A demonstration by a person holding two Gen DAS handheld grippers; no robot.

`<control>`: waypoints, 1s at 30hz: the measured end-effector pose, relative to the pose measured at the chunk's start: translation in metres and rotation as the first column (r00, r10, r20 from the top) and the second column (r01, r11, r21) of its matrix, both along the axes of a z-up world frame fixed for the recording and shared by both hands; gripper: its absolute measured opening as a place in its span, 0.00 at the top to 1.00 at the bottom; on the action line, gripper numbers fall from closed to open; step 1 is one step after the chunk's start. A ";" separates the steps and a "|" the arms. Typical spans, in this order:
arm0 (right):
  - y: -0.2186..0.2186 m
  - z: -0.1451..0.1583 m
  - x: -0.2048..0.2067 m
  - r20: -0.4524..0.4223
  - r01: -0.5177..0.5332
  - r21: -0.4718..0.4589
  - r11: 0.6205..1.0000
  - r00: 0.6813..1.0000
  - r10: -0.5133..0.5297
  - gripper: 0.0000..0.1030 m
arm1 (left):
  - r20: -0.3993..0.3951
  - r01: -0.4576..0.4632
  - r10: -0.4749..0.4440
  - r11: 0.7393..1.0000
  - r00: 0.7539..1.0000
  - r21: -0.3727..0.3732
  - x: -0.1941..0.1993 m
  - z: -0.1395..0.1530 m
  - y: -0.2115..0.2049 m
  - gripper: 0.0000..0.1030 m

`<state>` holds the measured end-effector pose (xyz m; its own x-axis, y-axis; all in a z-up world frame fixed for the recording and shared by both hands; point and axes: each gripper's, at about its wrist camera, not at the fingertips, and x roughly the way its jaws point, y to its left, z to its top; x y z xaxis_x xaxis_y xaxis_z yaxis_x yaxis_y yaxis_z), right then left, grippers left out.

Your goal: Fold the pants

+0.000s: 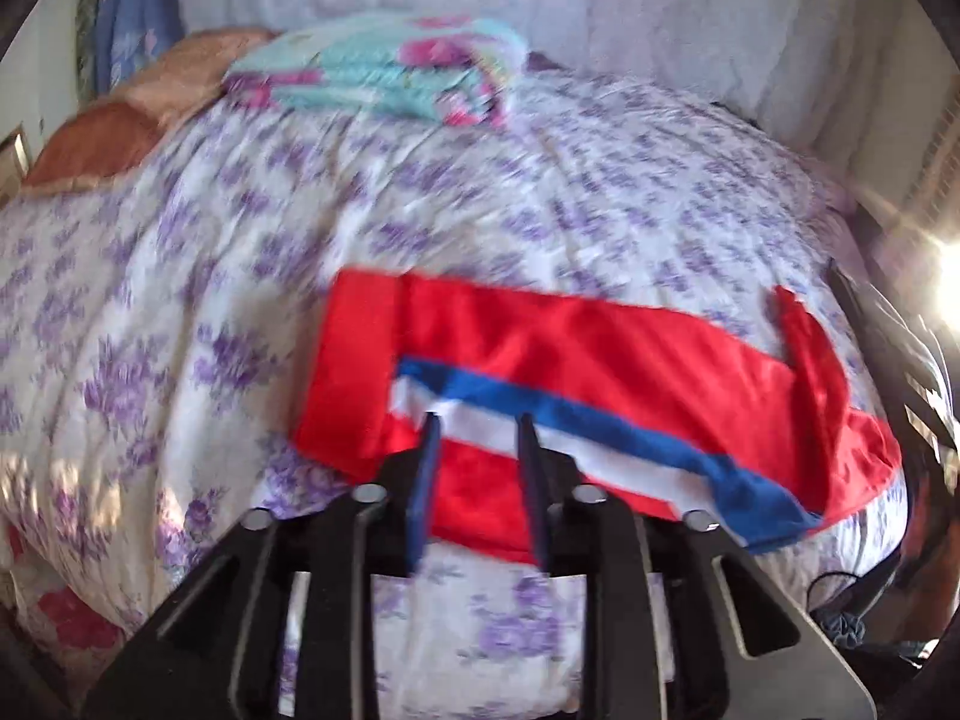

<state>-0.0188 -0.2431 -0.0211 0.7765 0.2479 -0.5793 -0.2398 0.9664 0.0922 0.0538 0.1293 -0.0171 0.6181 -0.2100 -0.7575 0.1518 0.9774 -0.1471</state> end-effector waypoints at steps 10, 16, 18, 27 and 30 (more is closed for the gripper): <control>0.011 -0.088 0.106 -0.317 0.232 -0.172 0.957 0.907 -0.277 0.91 | -0.110 0.158 -0.152 0.986 0.982 0.053 0.021 -0.059 -0.093 0.50; -0.046 -0.036 -0.017 0.017 0.431 0.058 0.901 0.902 -0.432 0.92 | -0.106 0.168 -0.170 0.985 0.980 -0.025 0.020 -0.068 -0.073 0.52; -0.071 -0.055 -0.051 -0.021 0.486 0.166 0.858 0.871 -0.490 0.92 | -0.104 0.176 -0.178 0.984 0.979 -0.030 0.018 -0.068 -0.074 0.52; -0.074 -0.086 -0.097 0.008 0.619 0.020 0.785 0.785 -0.619 0.48 | -0.107 0.198 -0.197 0.980 0.975 0.001 0.016 -0.067 -0.078 0.51; -0.050 -0.063 -0.087 0.093 0.545 -0.153 0.824 0.838 -0.537 0.43 | -0.106 0.197 -0.196 0.980 0.975 0.003 0.015 -0.067 -0.078 0.51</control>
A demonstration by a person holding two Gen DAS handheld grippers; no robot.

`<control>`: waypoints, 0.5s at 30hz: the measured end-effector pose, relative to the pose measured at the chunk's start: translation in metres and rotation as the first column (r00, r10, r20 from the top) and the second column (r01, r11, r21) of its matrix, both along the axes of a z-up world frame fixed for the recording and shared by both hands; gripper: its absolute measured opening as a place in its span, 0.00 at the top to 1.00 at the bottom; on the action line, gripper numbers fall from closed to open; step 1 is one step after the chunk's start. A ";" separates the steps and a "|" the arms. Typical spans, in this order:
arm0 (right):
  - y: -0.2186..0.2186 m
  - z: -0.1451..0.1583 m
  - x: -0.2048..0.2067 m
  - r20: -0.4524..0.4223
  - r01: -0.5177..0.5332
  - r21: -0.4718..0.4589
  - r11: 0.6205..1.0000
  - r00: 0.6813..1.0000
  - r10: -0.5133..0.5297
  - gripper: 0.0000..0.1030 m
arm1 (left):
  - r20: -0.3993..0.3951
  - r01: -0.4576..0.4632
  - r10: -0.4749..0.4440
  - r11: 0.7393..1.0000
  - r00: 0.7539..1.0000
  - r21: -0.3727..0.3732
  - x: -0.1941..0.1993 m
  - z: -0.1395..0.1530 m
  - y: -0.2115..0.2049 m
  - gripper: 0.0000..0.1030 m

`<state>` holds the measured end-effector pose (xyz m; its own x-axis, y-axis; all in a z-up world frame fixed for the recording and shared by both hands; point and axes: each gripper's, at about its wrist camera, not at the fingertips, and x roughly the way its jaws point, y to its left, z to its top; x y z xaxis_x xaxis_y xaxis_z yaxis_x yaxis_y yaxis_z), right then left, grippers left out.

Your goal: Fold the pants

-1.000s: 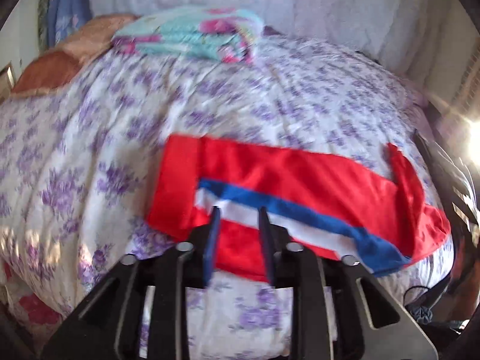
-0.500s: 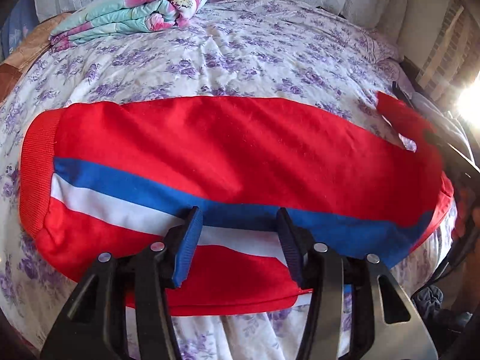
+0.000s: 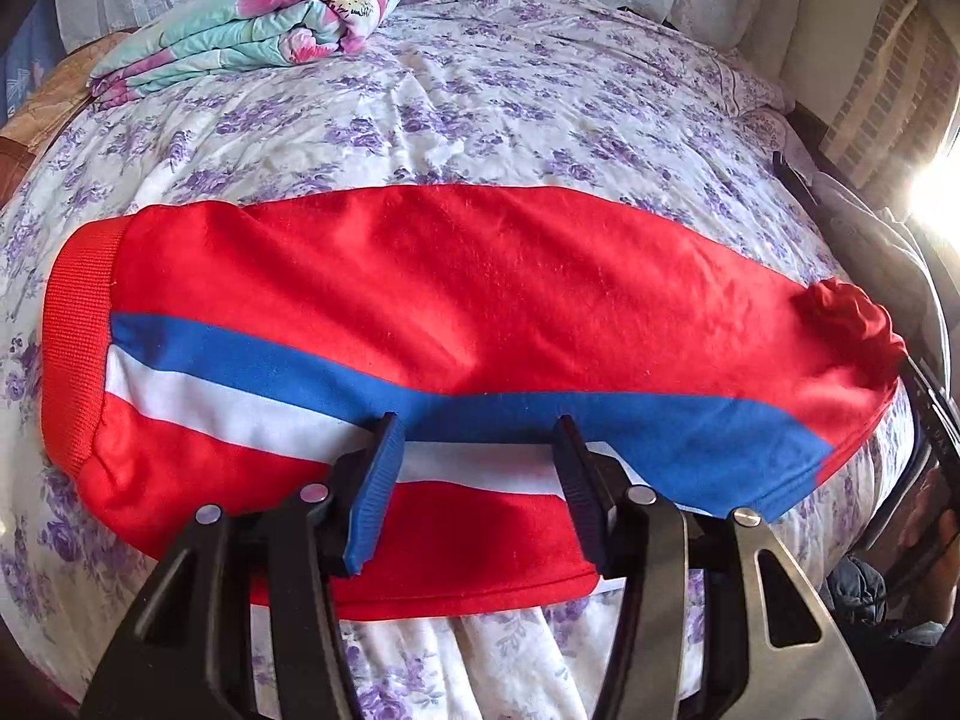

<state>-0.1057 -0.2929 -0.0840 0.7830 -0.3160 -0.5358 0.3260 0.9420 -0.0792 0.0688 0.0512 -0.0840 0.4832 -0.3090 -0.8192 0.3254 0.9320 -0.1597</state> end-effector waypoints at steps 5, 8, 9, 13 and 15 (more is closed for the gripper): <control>0.064 -0.008 0.051 -0.182 -0.203 -0.314 0.927 0.972 0.151 0.39 | -0.004 -0.007 0.007 1.000 1.000 -0.011 0.000 0.001 0.001 0.49; 0.072 -0.029 0.081 -0.299 -0.226 -0.396 0.890 0.948 0.108 0.74 | -0.003 -0.002 0.002 1.000 1.000 -0.004 0.000 0.002 0.000 0.47; 0.070 -0.031 0.085 -0.312 -0.218 -0.407 0.887 0.946 0.089 0.88 | -0.004 -0.001 0.001 1.000 1.000 -0.005 0.000 0.002 0.001 0.47; 0.011 -0.006 0.058 -0.155 -0.076 -0.093 0.993 0.986 0.061 0.89 | -0.013 0.006 -0.006 0.999 1.000 -0.032 0.001 0.002 0.007 0.47; -0.047 -0.005 0.030 -0.057 0.018 0.264 0.964 0.998 -0.003 0.82 | -0.016 0.009 -0.010 0.999 1.000 -0.041 0.001 0.002 0.008 0.47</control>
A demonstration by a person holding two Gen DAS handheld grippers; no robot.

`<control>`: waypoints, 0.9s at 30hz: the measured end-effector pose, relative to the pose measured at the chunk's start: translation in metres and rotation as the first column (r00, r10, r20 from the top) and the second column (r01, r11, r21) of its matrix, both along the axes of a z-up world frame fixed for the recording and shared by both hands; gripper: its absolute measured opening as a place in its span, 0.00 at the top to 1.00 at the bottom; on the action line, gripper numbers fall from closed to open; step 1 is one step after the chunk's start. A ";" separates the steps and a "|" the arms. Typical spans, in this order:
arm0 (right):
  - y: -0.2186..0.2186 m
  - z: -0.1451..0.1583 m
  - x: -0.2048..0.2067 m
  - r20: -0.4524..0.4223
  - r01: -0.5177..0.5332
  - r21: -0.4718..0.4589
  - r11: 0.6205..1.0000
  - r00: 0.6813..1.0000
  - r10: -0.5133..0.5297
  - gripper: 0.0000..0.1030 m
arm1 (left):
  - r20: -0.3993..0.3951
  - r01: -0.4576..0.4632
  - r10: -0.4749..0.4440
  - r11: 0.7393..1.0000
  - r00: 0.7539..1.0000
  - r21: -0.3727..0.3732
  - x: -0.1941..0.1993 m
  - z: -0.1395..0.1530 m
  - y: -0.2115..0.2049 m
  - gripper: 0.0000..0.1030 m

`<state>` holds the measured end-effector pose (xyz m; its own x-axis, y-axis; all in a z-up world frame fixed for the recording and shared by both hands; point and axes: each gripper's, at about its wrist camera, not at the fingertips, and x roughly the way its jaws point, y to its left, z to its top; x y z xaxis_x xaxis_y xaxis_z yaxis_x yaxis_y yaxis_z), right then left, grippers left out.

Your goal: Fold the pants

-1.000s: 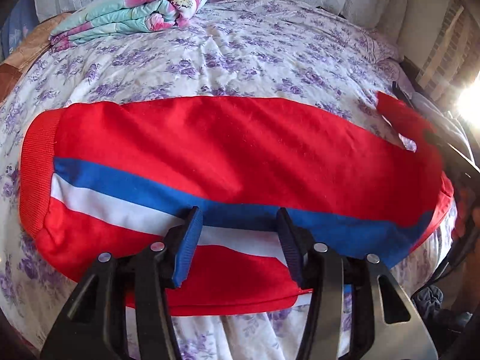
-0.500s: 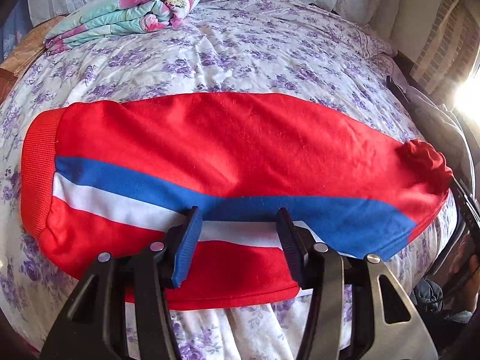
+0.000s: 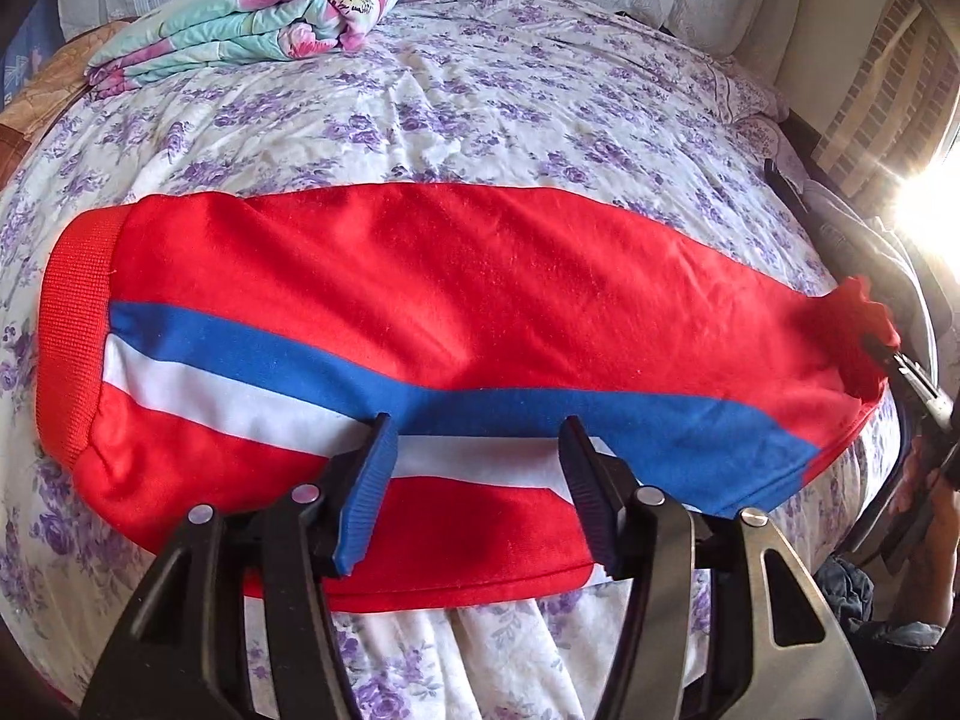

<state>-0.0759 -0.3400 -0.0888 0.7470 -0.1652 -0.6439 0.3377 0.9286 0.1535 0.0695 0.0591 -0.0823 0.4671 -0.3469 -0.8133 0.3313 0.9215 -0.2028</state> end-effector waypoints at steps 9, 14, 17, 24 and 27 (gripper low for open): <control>-0.069 -0.040 -0.036 0.080 0.014 0.406 0.914 0.996 -0.050 0.90 | -0.018 -0.023 0.022 0.999 1.000 -0.041 -0.013 0.017 0.018 0.47; -0.068 -0.037 -0.029 0.099 -0.031 0.429 0.903 0.995 -0.013 0.93 | -0.015 -0.113 0.112 0.991 0.994 -0.069 -0.039 0.032 0.061 0.47; -0.069 -0.031 -0.029 0.112 -0.045 0.437 0.898 0.994 -0.005 0.93 | -0.024 -0.183 0.182 0.980 0.983 -0.073 -0.049 0.034 0.088 0.47; -0.072 -0.037 -0.025 0.093 -0.040 0.444 0.895 0.996 -0.002 0.93 | -0.081 -0.262 0.250 0.941 0.965 -0.213 -0.043 0.035 0.122 0.47; -0.071 -0.037 -0.025 0.094 -0.040 0.442 0.896 0.996 -0.002 0.92 | -0.080 -0.286 0.275 0.939 0.958 -0.191 -0.028 0.034 0.118 0.46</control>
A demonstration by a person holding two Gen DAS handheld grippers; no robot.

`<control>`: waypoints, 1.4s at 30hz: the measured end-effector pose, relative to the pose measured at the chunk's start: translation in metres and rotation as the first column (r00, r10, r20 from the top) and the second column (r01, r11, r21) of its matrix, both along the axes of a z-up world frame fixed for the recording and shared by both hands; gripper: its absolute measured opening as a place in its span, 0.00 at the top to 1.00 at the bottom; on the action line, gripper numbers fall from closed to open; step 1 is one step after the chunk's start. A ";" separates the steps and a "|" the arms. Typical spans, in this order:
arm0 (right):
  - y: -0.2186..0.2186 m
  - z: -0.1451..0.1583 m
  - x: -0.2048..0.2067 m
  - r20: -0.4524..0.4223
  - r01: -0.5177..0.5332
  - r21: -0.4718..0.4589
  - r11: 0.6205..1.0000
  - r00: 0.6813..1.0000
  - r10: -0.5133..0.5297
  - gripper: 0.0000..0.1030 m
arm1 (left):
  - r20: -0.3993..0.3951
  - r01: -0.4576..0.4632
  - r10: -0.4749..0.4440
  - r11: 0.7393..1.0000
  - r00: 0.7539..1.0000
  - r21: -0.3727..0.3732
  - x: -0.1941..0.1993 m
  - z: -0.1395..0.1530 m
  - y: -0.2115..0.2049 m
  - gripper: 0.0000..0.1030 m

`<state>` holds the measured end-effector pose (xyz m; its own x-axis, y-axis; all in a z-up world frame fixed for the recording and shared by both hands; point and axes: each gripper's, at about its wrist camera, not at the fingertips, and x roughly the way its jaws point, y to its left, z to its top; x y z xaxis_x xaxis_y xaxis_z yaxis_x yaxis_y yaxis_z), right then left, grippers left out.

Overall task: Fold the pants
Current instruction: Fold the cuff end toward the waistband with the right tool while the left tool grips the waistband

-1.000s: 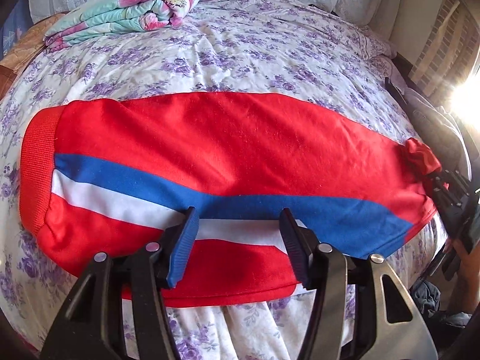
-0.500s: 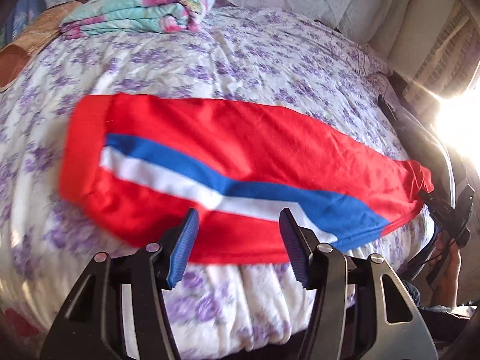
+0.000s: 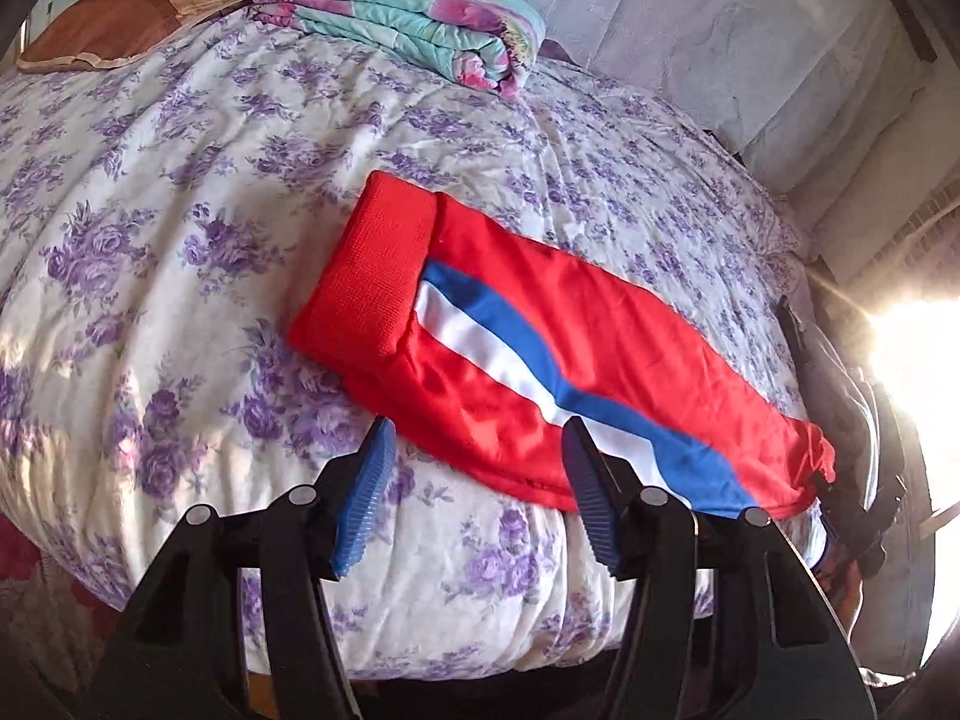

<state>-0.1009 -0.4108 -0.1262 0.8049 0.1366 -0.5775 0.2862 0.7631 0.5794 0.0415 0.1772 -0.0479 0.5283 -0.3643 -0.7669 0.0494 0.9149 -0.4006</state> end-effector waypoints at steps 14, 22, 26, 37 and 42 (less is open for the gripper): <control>-0.001 -0.003 0.003 -0.004 -0.014 -0.007 1.000 1.000 0.014 0.92 | -0.084 -0.052 0.046 0.996 0.995 -0.070 0.031 -0.012 0.007 0.46; 0.004 0.002 0.001 0.021 -0.046 -0.064 0.997 0.999 0.047 0.95 | -0.027 -0.053 0.051 0.996 0.998 -0.073 0.039 -0.005 -0.004 0.93; 0.003 0.020 0.000 0.057 -0.047 -0.089 0.995 0.997 0.053 0.95 | 0.027 -0.089 0.091 0.993 0.995 -0.076 0.042 0.009 0.005 0.93; 0.013 -0.009 -0.011 -0.094 -0.082 -0.090 0.993 0.993 0.074 0.95 | -0.031 -0.062 0.063 0.998 0.998 0.027 0.035 -0.026 0.016 0.90; 0.012 0.003 -0.023 -0.101 -0.074 -0.109 0.991 0.993 0.063 0.85 | -0.039 -0.023 0.026 0.997 0.999 0.071 0.016 -0.016 0.018 0.70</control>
